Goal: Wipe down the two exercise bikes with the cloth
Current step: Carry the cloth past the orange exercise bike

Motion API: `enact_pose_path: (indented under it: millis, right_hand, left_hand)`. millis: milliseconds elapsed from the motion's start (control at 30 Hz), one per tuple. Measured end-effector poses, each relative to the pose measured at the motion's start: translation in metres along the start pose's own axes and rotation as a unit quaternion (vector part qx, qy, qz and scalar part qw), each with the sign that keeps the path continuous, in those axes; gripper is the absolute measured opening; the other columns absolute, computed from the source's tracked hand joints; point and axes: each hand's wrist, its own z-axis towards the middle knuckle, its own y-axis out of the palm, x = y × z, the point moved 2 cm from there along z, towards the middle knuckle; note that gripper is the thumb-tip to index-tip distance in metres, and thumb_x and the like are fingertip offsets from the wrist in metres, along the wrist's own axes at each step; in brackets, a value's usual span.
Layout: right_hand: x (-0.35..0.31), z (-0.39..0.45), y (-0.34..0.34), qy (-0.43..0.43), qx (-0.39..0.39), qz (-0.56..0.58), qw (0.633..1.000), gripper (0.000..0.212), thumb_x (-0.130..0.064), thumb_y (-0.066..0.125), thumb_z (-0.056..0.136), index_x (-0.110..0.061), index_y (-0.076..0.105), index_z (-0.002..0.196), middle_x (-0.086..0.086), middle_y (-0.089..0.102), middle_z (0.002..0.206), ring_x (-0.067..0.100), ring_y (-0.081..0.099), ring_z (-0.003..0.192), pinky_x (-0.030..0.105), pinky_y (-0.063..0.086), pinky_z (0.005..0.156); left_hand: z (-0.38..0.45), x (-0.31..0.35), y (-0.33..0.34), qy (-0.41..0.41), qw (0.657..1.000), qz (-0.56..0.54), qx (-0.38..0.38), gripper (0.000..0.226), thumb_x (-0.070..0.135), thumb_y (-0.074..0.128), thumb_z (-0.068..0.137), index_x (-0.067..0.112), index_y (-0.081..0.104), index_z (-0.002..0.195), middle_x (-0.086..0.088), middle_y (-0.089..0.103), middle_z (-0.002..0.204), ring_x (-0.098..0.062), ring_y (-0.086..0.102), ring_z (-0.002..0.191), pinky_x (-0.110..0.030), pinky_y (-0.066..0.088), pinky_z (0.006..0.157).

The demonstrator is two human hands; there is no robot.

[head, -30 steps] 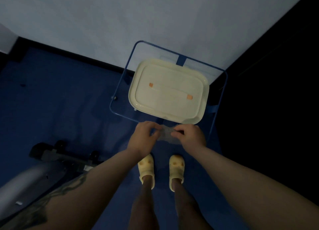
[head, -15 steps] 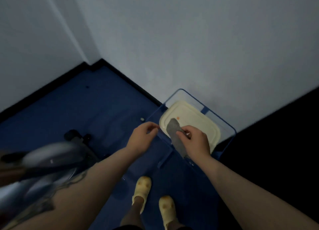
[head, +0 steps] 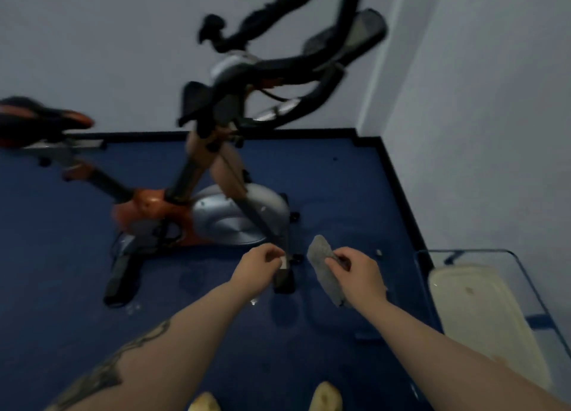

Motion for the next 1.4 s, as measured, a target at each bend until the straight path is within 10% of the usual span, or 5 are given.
enact_pose_path:
  millis: [633,1400]
  right_hand:
    - [-0.294,-0.062,0.31,-0.08,-0.1,0.059,0.99,0.008,-0.035,0.066,0.09,-0.033,0.065,0.083,-0.016,0.064,0.078,0.001,0.058,0.075,0.023,0.044,0.059]
    - [-0.591,0.053,0.622,-0.177,-0.257,-0.015,0.95,0.009,-0.036,0.065,0.091,-0.028,0.067,0.086,-0.013,0.066,0.082,0.004,0.06,0.078,0.036,0.054,0.074]
  left_hand:
    - [-0.133,-0.257,-0.311,-0.072,0.978,-0.05,0.187,0.021,0.017,0.055,0.097,0.025,0.065,0.113,0.012,0.062,0.107,-0.005,0.055,0.097,-0.02,0.044,0.076]
    - [-0.048,-0.458,-0.634,-0.158,0.943,-0.109,0.273,0.019,0.018,0.054,0.096,0.028,0.064,0.108,0.012,0.062,0.104,-0.005,0.058,0.096,-0.021,0.046,0.076]
